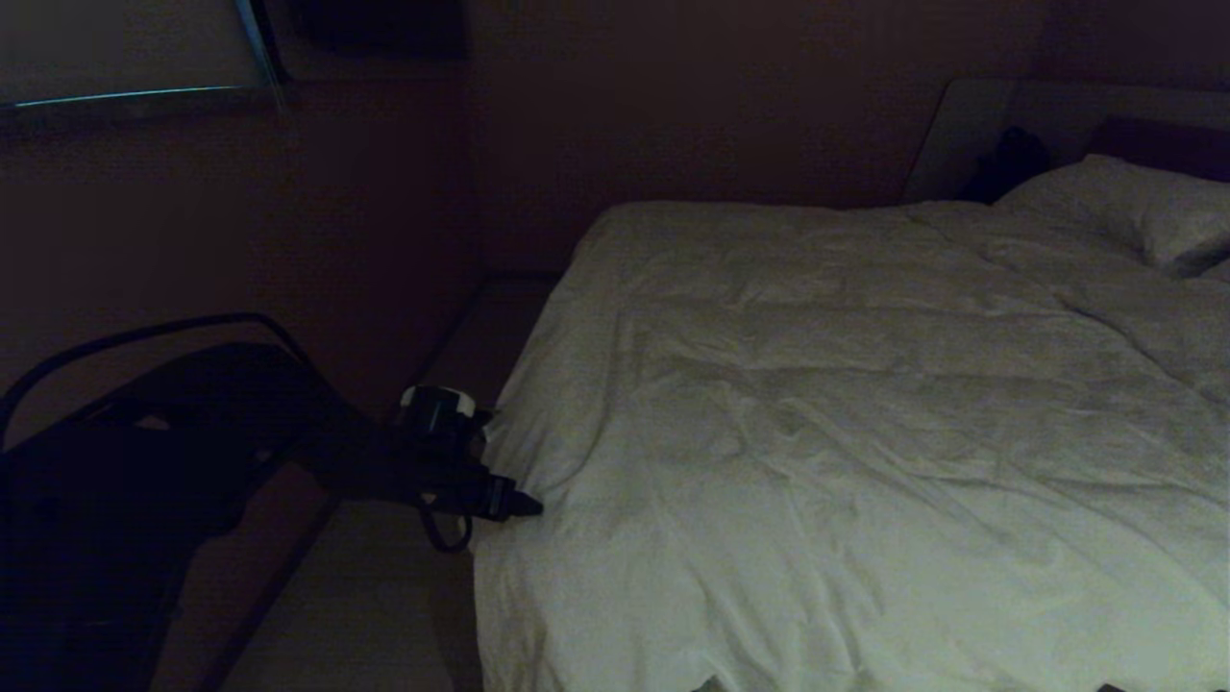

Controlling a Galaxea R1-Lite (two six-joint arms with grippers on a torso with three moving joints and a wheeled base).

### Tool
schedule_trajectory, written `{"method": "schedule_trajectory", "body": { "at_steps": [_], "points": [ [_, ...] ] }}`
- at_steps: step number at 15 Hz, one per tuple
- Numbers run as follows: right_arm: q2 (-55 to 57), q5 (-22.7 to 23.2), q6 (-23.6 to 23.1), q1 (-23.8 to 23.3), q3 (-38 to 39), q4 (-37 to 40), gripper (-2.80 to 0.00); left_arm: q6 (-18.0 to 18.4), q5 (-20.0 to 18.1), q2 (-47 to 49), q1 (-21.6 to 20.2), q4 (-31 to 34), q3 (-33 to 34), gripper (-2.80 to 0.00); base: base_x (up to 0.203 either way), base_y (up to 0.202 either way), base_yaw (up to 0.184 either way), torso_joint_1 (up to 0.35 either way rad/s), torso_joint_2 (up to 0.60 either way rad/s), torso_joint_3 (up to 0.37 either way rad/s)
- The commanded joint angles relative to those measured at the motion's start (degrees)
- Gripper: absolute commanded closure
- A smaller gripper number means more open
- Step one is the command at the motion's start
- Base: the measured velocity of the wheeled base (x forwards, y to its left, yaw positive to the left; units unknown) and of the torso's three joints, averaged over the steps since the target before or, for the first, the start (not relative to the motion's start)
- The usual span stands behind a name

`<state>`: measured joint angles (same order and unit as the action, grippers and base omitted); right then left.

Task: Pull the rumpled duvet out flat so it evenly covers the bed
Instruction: Flatten the corners of the folded blanket

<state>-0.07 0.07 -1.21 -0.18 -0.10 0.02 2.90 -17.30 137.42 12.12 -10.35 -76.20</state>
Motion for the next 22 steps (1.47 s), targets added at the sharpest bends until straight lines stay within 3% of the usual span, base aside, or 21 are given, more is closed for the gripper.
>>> {"method": "schedule_trajectory", "body": {
  "at_steps": [1, 2, 5, 14, 15, 22],
  "points": [
    [0.1, 0.0, 0.0, 0.1, 0.0, 0.0, 0.00, 1.9, -0.1, 0.5, 0.2, -0.2, 0.2, -2.80, 0.000, 0.000, 0.000, 0.000, 0.00, 0.000],
    [0.1, 0.0, 0.0, 0.0, 0.0, 0.0, 0.00, 4.3, 0.1, 1.1, 0.4, -0.4, 0.4, -2.80, 0.000, 0.000, 0.000, 0.000, 0.00, 0.000],
    [0.1, 0.0, 0.0, 0.0, 0.0, 0.0, 0.00, 6.4, 0.0, 1.6, 0.8, -0.4, 0.4, -2.80, 0.000, 0.000, 0.000, 0.000, 0.00, 0.000],
    [0.1, 0.0, 0.0, 0.0, 0.0, 0.0, 0.00, 5.8, -0.5, 1.7, 2.3, -0.5, -0.4, -2.80, 0.000, 0.000, 0.000, 0.000, 0.00, 0.000],
    [0.1, 0.0, 0.0, 0.0, 0.0, 0.0, 0.00, 5.8, -0.5, 1.8, 2.3, -0.5, -0.6, 0.00, 0.000, 0.000, 0.000, 0.000, 0.00, 0.000],
    [0.1, 0.0, 0.0, 0.0, 0.0, 0.0, 0.00, 5.9, -0.5, 2.2, 2.5, -0.5, -1.1, 0.00, 0.000, 0.000, 0.000, 0.000, 0.00, 0.000]
  ]
}}
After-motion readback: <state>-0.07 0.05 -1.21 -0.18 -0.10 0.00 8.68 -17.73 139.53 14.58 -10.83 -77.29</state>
